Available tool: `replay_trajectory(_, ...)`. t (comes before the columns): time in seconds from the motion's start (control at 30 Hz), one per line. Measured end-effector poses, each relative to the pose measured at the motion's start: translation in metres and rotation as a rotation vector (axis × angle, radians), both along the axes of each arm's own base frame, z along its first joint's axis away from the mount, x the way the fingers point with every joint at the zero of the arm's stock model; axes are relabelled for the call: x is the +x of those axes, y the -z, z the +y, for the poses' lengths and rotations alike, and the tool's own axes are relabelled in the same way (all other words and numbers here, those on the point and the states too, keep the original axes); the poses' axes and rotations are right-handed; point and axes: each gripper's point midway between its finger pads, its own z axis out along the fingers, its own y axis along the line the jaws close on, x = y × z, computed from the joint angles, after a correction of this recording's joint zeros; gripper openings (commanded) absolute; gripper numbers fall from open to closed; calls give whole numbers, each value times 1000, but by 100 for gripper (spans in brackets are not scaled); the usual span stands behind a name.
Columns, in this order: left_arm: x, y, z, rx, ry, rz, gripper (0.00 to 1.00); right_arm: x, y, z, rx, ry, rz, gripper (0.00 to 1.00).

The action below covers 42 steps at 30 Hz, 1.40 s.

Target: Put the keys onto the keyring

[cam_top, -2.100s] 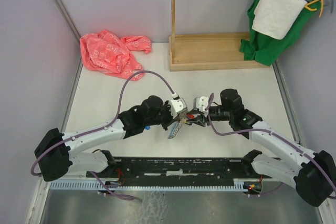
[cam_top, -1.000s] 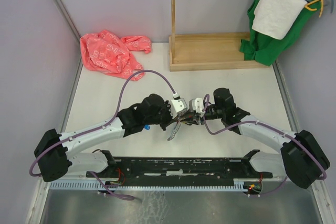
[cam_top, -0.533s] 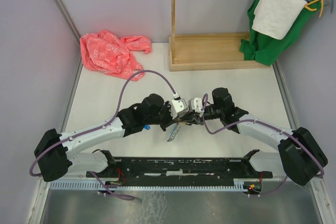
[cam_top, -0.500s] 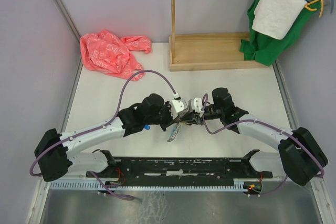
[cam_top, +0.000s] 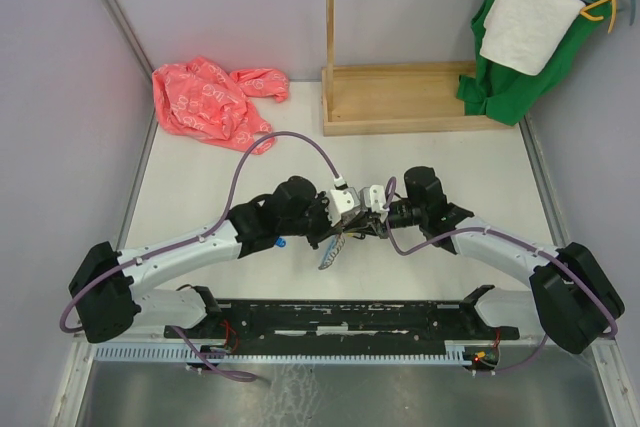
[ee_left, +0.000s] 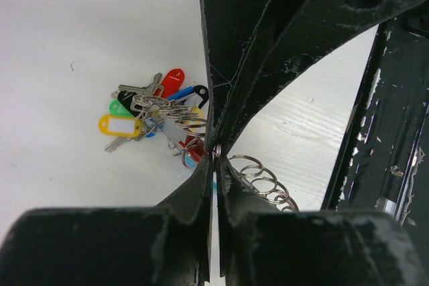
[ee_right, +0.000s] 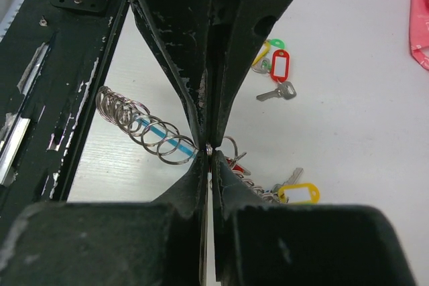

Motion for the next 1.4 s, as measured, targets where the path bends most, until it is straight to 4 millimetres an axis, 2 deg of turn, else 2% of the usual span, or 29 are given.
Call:
replay_trajectory(0.13, 3, -1, 1, -1, -12, -13, 32, 0, 1, -1, -5, 5, 11, 1)
replay_trajectory(0.3, 7, -12, 6, -100, -48, -95, 40, 3, -1, 0, 0, 21, 11, 1)
replay_trajectory(0.43, 8, -21, 14, -226, -77, -152, 40, 7, -4, 1, 13, 38, -2, 1)
replay_trajectory(0.53, 11, -20, 20, -299, -96, -170, 40, 7, -4, 1, 23, 43, -8, 1)
replay_trajectory(0.73, 13, 5, 33, -369, -128, -163, 38, 6, -1, 0, 48, 58, -20, 1)
replay_trajectory(0.83, 14, 8, 37, -405, -135, -172, 38, 6, 0, 0, 59, 66, -22, 1)
replay_trajectory(1.03, 12, -6, 28, -485, -75, -207, 38, 7, -3, 0, 79, 76, -25, 1)
replay_trajectory(1.4, 8, -2, 17, -503, -11, -196, 37, 7, -3, 1, 109, 91, -3, 1)
